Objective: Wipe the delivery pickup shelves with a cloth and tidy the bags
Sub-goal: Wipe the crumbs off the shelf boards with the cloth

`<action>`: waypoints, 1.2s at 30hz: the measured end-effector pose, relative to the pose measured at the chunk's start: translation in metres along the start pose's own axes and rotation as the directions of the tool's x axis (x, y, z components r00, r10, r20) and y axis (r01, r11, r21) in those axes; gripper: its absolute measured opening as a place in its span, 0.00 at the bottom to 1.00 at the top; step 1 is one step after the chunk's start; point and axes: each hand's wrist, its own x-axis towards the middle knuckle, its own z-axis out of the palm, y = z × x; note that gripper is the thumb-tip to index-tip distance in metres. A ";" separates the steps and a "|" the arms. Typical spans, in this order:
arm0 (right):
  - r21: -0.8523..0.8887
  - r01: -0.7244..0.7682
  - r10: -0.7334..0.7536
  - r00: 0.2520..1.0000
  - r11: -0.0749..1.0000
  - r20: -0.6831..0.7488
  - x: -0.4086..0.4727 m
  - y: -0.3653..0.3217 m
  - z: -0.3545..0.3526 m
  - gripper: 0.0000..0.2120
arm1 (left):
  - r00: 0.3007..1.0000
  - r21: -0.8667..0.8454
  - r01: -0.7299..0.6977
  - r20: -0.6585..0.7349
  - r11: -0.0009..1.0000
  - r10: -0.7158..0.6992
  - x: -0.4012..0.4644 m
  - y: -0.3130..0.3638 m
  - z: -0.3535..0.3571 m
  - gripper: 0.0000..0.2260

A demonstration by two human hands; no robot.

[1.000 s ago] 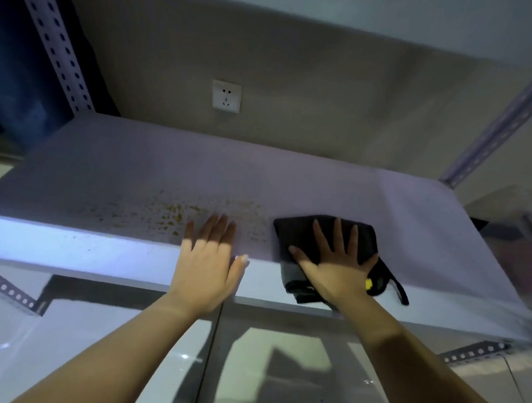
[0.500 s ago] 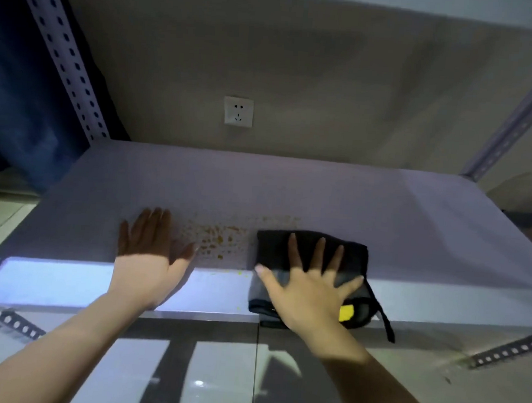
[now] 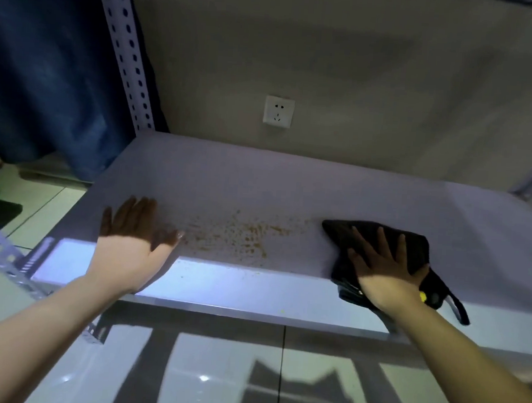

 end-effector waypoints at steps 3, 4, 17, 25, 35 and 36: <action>-0.011 -0.078 0.078 0.997 0.997 0.019 0.027 -0.019 -0.003 0.28 | 0.997 -0.017 -0.071 0.004 0.997 0.071 0.000 0.002 0.002 0.38; 0.001 -0.094 0.094 0.995 0.996 0.023 0.034 -0.029 -0.004 0.30 | 0.997 -0.021 -0.071 0.004 0.997 0.071 0.000 0.002 0.001 0.39; -0.079 0.335 -0.331 0.942 0.939 0.063 -0.031 -0.124 0.022 0.33 | 0.979 0.040 -0.199 0.053 0.979 0.197 -0.007 -0.013 -0.007 0.47; -0.104 0.425 -0.413 0.903 0.899 0.114 -0.032 -0.131 0.018 0.35 | 0.989 0.026 -0.019 0.149 0.999 0.015 -0.012 -0.040 -0.001 0.50; 0.029 0.441 -0.441 0.892 0.897 0.100 0.017 -0.243 0.033 0.24 | 0.988 -0.045 0.084 0.133 0.995 -0.077 -0.016 -0.034 -0.014 0.55; -0.001 0.482 -0.480 0.872 0.876 0.096 0.002 -0.238 0.034 0.23 | 0.986 -0.039 0.089 0.144 0.995 -0.083 -0.016 -0.035 -0.015 0.55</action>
